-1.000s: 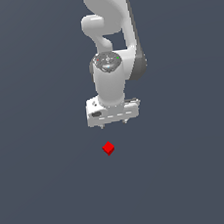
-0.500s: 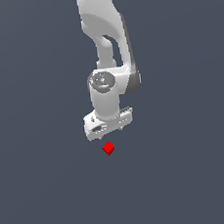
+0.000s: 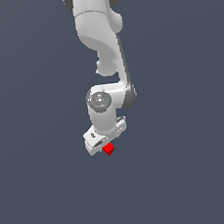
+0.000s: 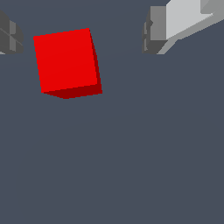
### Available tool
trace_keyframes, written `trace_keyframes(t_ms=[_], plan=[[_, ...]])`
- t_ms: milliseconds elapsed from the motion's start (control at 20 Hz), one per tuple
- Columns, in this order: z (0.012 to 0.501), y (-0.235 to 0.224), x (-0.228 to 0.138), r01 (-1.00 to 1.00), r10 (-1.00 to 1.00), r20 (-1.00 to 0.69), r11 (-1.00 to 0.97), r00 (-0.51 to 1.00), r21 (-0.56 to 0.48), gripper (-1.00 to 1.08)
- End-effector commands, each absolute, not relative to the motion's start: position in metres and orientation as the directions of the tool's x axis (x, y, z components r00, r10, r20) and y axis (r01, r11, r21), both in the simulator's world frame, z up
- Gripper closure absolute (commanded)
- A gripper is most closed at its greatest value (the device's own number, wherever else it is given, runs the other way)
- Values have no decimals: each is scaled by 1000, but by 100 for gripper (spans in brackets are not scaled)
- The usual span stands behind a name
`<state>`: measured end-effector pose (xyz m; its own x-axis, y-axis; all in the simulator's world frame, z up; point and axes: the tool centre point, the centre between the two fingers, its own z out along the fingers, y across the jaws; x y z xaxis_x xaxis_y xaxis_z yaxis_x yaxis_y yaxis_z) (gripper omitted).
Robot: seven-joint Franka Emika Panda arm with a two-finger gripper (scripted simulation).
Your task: Pick up the red cube and move it to a goal position.
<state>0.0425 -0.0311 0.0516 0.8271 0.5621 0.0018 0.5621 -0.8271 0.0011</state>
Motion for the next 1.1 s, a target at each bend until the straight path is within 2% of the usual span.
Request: trace_keyframes(t_ms=[0,600,650,1050], plan=[[41,-33,47,602,602,2,-798,798,1,-92],[20,-36,58,679,679,0,-735,735,0,-92],[20,-36,58,679,679,0,-735,735,0,108],[20,-36,58,679,679,0,-735,735,0,108]])
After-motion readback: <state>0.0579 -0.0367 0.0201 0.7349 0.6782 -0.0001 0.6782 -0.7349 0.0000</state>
